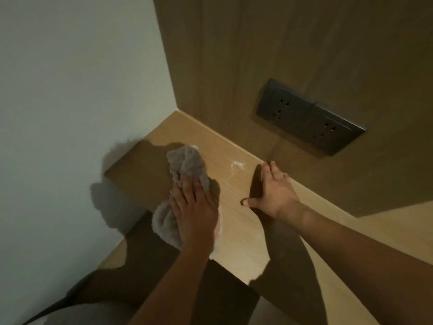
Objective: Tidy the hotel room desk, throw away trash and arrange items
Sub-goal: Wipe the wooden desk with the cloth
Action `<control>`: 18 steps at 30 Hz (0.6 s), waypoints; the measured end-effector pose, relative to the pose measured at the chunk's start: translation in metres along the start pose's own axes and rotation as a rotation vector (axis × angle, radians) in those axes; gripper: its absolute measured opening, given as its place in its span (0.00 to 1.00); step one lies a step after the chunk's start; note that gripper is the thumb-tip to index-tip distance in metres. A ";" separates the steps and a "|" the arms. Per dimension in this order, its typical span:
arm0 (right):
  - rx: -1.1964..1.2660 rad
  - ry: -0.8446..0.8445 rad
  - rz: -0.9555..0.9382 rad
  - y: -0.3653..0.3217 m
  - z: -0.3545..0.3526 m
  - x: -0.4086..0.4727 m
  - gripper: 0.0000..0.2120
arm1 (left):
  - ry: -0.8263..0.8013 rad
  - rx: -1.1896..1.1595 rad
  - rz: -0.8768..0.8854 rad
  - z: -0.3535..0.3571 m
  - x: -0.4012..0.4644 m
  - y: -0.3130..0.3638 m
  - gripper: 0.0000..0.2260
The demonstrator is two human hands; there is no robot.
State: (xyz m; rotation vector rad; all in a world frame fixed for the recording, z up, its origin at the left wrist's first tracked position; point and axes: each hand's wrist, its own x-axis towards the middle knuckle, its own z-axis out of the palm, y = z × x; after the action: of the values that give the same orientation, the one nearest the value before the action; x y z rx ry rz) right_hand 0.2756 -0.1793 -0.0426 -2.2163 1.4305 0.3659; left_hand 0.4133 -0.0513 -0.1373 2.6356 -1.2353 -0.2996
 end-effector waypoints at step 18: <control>-0.225 -0.192 0.369 0.165 0.017 -0.093 0.67 | -0.081 0.134 0.452 -0.005 0.089 0.092 0.31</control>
State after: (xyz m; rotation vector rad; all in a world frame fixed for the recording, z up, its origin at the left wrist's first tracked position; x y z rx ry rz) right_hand 0.0878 -0.1546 -0.0543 -2.0065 1.7596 0.8772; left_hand 0.4034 -0.1768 -0.1148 2.3715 -1.8840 -0.2522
